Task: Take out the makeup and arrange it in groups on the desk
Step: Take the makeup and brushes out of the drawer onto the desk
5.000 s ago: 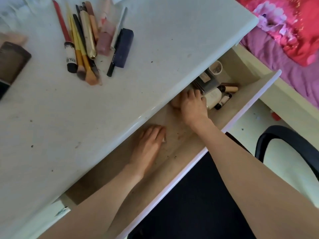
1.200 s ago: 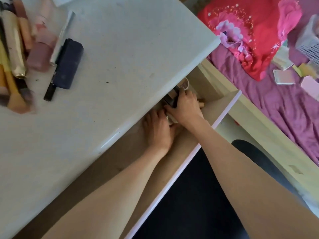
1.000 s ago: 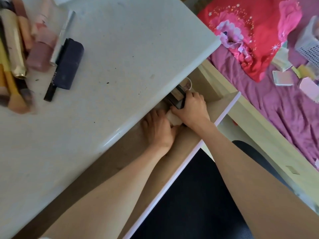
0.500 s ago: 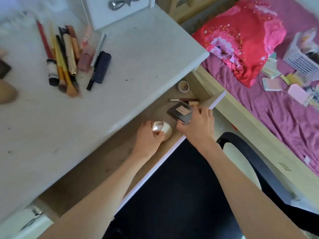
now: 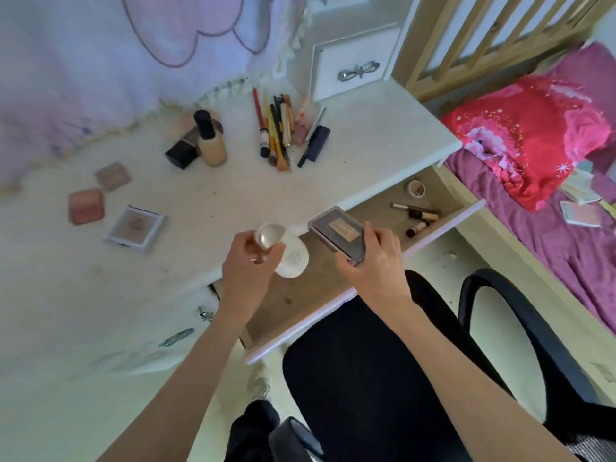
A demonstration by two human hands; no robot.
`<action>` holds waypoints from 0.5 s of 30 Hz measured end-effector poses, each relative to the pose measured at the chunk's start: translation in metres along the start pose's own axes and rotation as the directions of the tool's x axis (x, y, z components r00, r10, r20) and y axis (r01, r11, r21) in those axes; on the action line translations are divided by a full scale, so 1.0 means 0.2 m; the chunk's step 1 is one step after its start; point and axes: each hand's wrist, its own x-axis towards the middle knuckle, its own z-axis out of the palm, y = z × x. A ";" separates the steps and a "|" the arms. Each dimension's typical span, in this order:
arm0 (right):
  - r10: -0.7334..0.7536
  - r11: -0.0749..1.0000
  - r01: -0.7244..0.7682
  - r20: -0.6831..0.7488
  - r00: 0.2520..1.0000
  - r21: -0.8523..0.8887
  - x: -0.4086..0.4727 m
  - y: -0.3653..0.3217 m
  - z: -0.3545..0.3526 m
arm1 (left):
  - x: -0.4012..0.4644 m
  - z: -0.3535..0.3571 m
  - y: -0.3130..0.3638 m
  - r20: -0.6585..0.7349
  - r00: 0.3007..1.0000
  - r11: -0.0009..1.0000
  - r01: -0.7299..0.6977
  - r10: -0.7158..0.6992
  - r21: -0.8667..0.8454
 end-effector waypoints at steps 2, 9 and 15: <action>-0.043 0.999 0.042 0.021 0.999 0.013 0.01 -0.10 0.05 | 0.03 -0.13 -0.02 -0.070 0.997 1.000 0.010 -0.012 -0.030; -0.112 0.994 0.109 0.097 0.989 0.033 0.20 -0.40 0.28 | 0.34 -0.47 -0.07 -0.188 0.979 0.995 0.057 -0.072 -0.087; -0.050 0.997 0.043 0.114 0.992 0.066 0.35 -0.55 0.46 | 0.71 -0.58 -0.09 -0.244 0.969 0.997 0.056 -0.040 0.059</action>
